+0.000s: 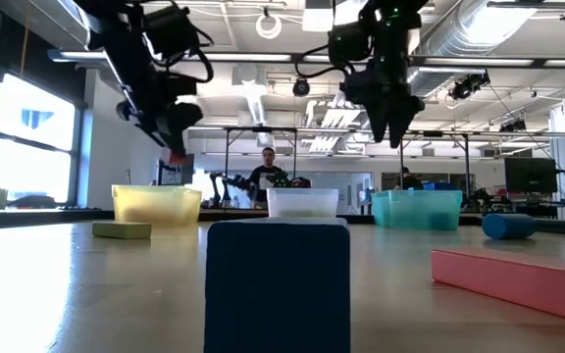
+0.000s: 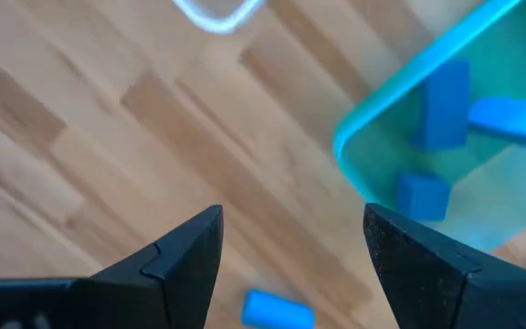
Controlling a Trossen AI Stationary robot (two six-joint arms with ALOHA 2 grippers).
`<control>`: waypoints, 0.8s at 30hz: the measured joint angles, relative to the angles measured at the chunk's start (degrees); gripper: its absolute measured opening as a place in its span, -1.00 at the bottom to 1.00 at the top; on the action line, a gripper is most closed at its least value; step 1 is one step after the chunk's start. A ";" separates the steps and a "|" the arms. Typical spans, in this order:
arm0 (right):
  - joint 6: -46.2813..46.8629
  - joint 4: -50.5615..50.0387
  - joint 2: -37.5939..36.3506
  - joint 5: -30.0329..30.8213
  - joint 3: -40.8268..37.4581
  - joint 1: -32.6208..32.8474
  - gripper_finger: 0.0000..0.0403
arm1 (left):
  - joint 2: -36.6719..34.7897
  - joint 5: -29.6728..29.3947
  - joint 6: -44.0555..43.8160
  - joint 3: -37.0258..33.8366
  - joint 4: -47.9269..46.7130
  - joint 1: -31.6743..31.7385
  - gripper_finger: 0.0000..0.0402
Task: Sort & place blocks by color
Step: Put the orange block into the yellow bin, then put the blue block into the green bin
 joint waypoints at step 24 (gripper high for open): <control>18.97 -16.28 0.00 11.88 0.00 23.77 0.25 | 4.63 5.46 -1.46 -0.04 -2.16 10.15 -0.01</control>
